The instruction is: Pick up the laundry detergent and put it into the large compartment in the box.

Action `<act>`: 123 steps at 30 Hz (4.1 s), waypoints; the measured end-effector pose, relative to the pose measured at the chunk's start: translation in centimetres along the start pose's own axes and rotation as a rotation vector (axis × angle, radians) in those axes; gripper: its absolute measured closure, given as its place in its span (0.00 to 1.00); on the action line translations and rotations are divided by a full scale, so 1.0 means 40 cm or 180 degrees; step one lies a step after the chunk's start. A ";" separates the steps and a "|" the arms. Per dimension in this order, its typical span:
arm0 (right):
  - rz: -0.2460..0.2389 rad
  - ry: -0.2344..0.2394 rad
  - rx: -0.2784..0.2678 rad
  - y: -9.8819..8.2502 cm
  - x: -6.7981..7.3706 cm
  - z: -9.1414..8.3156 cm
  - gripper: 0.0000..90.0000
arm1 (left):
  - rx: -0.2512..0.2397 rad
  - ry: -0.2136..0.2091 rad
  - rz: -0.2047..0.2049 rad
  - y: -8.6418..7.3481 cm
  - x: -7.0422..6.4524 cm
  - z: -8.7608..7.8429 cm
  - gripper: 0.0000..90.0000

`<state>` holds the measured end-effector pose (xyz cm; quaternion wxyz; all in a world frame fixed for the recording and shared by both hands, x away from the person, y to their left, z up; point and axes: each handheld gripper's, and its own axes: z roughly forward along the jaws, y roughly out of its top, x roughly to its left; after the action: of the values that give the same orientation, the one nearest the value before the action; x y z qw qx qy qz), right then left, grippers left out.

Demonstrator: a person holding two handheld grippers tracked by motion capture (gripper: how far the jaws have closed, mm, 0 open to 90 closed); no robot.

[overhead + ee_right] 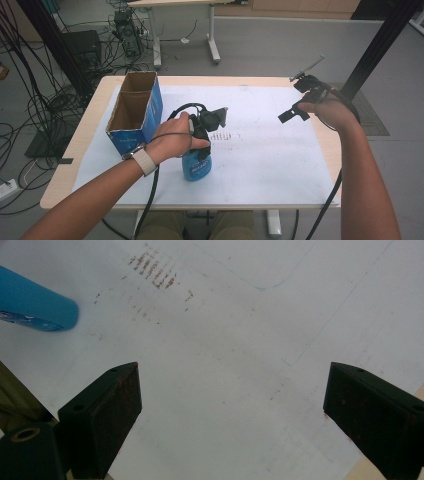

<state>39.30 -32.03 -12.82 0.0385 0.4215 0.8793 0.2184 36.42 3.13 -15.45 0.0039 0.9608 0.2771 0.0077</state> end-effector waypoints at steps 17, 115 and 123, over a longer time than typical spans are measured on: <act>0.0013 -0.0005 0.0010 -0.003 -0.001 -0.001 0.09 | 0.0001 0.0013 -0.0026 0.001 -0.002 -0.001 0.43; -0.0053 0.0024 -0.0166 -0.006 -0.010 -0.034 0.09 | -0.0007 -0.0037 -0.1713 -0.085 0.211 -0.455 0.42; -0.0107 0.0033 -0.0187 0.010 -0.013 -0.028 0.09 | 0.0004 0.0028 -0.1961 -0.102 0.221 -0.484 0.42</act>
<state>39.63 -32.60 -11.70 0.0500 0.4041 0.8797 0.2457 41.40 11.37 3.98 0.0042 0.8315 0.5554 0.0102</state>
